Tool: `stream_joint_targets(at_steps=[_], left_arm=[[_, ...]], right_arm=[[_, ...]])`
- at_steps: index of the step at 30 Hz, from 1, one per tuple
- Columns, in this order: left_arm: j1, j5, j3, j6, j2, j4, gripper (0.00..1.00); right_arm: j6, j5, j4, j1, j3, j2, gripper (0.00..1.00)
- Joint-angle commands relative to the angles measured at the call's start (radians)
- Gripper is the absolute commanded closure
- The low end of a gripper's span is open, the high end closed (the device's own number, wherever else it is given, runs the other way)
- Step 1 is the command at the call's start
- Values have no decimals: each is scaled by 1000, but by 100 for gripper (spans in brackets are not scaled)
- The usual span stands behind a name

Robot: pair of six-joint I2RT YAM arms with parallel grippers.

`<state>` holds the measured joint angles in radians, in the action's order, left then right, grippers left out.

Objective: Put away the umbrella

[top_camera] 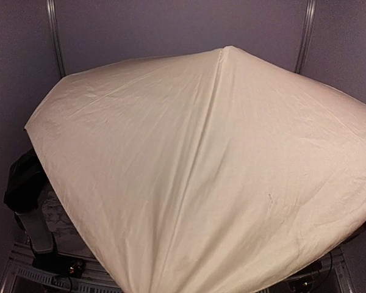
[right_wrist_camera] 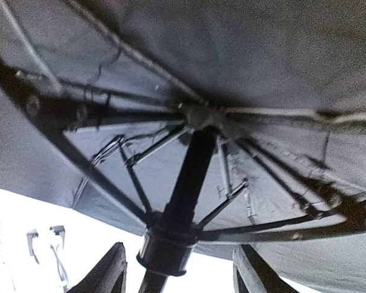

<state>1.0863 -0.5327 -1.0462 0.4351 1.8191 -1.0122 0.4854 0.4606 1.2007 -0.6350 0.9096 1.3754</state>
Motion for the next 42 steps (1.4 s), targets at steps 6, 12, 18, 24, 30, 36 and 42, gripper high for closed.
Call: stream_joint_targets(at_steps=[6,12,18,24,30,36,42], left_arm=[[-11,-82,15,68,-35,-270,100],[-15,-96,-2,95,-7,-274,100],[-18,-95,-7,112,6,-273,100],[-22,-89,-16,117,11,-251,100],[-23,-82,-22,106,10,-223,100],[-27,22,-18,90,11,-152,79],[-29,82,-24,47,2,-27,50]], right_arm=[[-58,195,-53,7,-36,-31,46],[-24,203,-55,8,-28,-22,81],[10,196,-65,7,-11,-9,89],[34,208,-75,6,2,4,72],[46,201,-95,4,19,20,83],[-76,9,-297,-14,36,-27,100],[-174,-218,-427,-60,52,-64,100]])
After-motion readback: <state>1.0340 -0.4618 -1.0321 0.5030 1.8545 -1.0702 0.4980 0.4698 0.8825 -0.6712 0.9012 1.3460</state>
